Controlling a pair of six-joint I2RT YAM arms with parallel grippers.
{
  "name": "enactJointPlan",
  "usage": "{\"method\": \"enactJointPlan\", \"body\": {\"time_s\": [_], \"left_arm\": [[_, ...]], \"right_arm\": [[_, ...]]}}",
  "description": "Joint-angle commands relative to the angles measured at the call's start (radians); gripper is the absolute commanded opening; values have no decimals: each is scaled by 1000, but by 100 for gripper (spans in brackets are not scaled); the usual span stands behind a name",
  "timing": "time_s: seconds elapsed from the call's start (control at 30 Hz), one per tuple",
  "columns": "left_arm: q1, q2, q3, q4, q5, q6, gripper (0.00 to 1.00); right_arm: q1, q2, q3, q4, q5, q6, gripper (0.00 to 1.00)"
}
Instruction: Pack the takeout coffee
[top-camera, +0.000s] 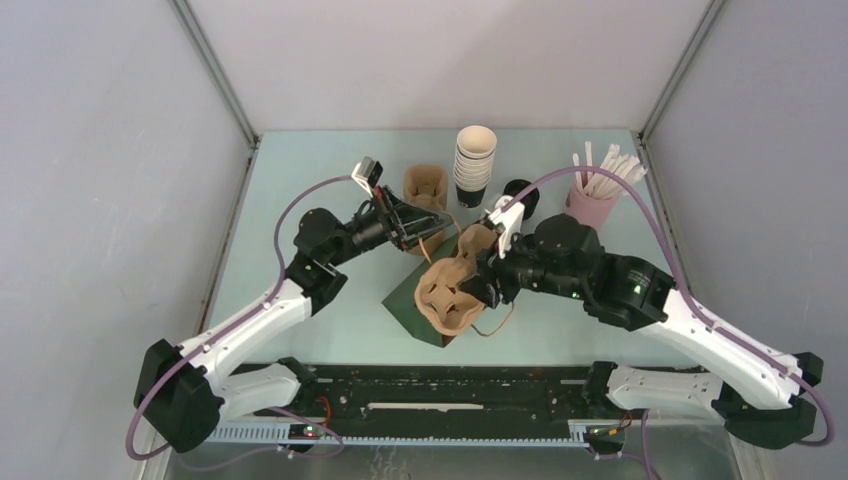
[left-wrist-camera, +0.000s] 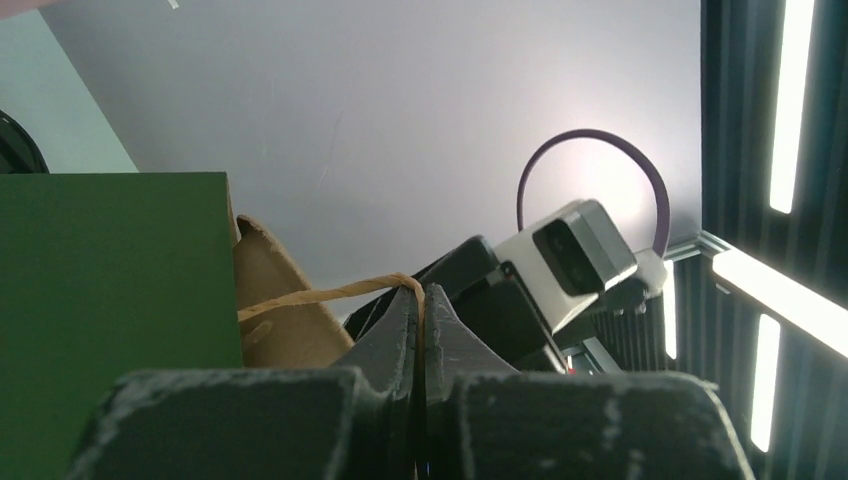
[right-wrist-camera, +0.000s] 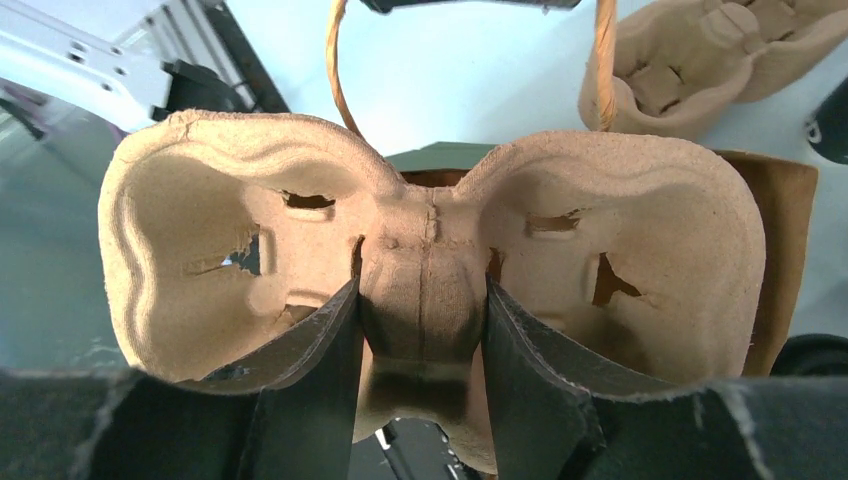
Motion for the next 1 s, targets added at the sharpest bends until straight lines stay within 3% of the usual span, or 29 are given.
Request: {"method": "enactJointPlan", "body": {"time_s": [0.0,0.23,0.43,0.73,0.8,0.97], "left_arm": [[7,1,4,40,52,9,0],[11,11,15,40,103,25,0],[27,4,47,-32,132,73,0],[50,5,96,-124,159,140,0],[50,-1,116,-179,151,179,8],[51,-49,216,-488,72,403,45]], "right_arm": [[-86,-21,5,51,-274,18,51],[-247,4,-14,17,-450,-82,51],[-301,17,-23,2,-401,-174,51],[-280,46,-26,-21,-266,-164,47],[-265,51,-31,-15,-255,-156,48],[-261,61,-38,15,-252,-79,49]]}}
